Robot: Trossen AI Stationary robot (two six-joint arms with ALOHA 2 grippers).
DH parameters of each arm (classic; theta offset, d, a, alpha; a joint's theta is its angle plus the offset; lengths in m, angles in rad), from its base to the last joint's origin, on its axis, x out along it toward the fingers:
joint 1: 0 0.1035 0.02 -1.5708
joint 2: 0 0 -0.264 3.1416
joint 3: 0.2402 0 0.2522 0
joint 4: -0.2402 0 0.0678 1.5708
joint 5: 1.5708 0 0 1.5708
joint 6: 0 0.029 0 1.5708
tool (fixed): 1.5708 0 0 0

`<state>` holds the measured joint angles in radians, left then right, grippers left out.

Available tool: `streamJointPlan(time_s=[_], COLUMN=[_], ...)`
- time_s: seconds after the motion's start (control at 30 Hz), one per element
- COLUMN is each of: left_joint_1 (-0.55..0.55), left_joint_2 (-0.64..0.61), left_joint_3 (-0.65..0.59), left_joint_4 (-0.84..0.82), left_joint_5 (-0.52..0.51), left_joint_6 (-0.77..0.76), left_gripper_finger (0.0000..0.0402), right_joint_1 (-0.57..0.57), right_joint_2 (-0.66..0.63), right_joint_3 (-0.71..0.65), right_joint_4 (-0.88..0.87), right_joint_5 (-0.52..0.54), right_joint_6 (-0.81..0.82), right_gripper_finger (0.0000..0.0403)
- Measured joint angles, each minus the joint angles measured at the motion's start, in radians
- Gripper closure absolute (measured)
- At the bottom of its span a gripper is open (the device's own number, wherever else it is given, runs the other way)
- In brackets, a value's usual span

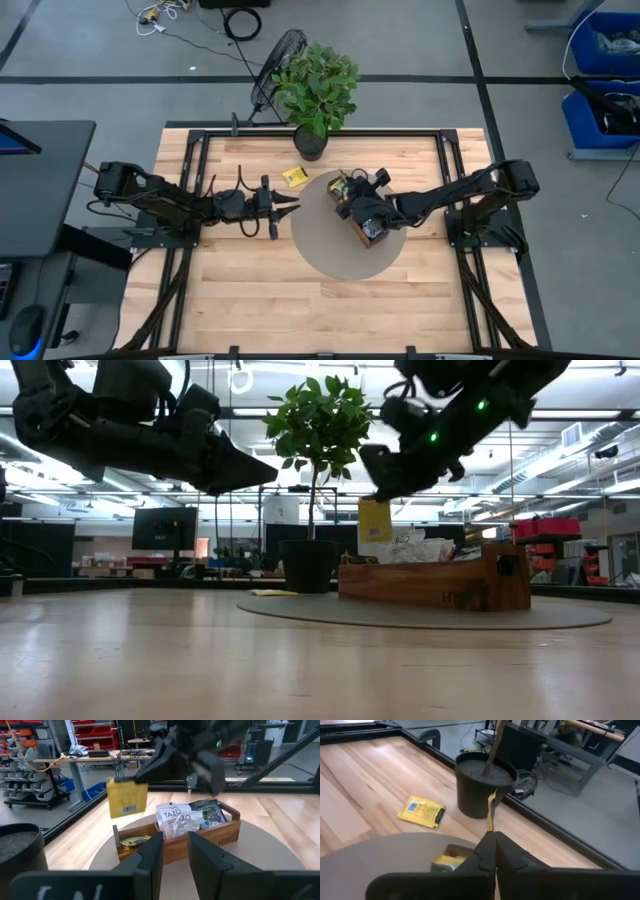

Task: Pick & Place Tea
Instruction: Put the yellow tea bag into the left section of the wooden organizer

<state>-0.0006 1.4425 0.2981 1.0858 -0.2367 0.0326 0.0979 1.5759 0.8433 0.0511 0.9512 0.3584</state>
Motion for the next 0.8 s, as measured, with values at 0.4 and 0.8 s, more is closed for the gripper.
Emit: streamJointPlan(time_s=[0.4,0.8], left_joint_1=[0.0,0.0], left_joint_2=[0.0,0.0], left_joint_3=[0.0,0.001], left_joint_4=[0.011,0.005], left_joint_5=[0.0,0.0], left_joint_6=[0.003,0.005], left_gripper_finger=[0.0307,0.0307], right_joint_1=[-0.007,0.009], right_joint_2=[0.112,0.139], right_joint_3=[0.01,0.01], right_joint_4=[0.039,0.076], right_joint_5=[-0.011,-0.111], right_joint_6=[0.03,0.079], right_gripper_finger=[0.0403,0.0403])
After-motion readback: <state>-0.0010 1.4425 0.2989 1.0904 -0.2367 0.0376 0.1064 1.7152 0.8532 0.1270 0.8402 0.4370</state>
